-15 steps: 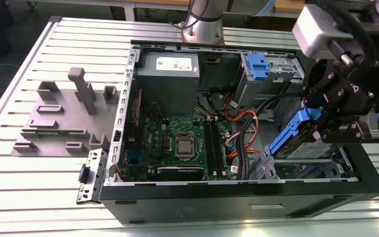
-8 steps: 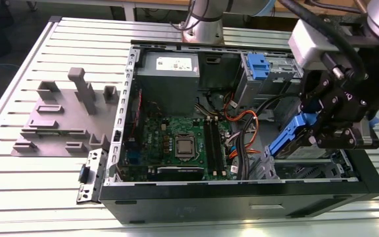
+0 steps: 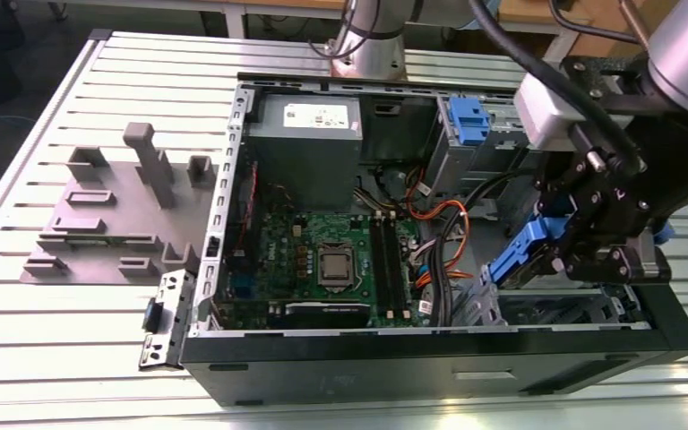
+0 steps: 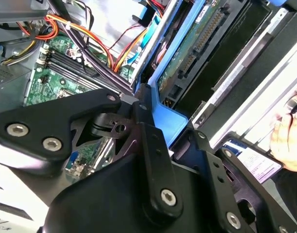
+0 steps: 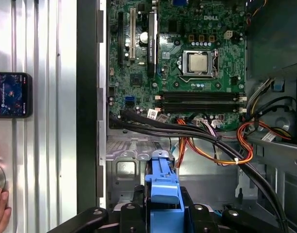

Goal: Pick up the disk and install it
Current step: 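Insert the disk into the insertion slot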

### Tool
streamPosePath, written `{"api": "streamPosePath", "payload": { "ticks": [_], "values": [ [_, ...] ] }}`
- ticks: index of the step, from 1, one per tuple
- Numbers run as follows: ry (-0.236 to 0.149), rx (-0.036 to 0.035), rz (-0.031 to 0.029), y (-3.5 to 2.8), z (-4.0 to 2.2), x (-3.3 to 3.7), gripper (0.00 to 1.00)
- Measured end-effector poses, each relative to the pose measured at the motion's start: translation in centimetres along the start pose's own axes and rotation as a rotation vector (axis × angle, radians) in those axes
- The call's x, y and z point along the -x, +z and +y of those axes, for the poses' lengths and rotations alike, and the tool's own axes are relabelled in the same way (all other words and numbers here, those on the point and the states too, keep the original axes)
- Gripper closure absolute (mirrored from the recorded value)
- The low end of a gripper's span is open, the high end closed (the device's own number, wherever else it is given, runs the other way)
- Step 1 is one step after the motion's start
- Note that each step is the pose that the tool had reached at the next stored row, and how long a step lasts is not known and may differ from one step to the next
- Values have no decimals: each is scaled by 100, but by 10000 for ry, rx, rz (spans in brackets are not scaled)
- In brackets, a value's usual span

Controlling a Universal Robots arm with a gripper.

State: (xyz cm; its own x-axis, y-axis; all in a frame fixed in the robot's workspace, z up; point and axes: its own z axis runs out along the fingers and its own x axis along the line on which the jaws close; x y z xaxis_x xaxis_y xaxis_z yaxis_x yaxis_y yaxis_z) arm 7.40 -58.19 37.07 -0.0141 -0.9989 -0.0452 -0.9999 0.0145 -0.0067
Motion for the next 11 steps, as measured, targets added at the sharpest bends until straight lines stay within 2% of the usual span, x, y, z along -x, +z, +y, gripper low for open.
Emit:
{"api": "streamPosePath", "payload": {
  "ticks": [8, 11],
  "values": [
    [1, 1, 5, 141, -4, -22, 64],
    [-1, 0, 2, 155, -5, -23, 64]
  ]
}}
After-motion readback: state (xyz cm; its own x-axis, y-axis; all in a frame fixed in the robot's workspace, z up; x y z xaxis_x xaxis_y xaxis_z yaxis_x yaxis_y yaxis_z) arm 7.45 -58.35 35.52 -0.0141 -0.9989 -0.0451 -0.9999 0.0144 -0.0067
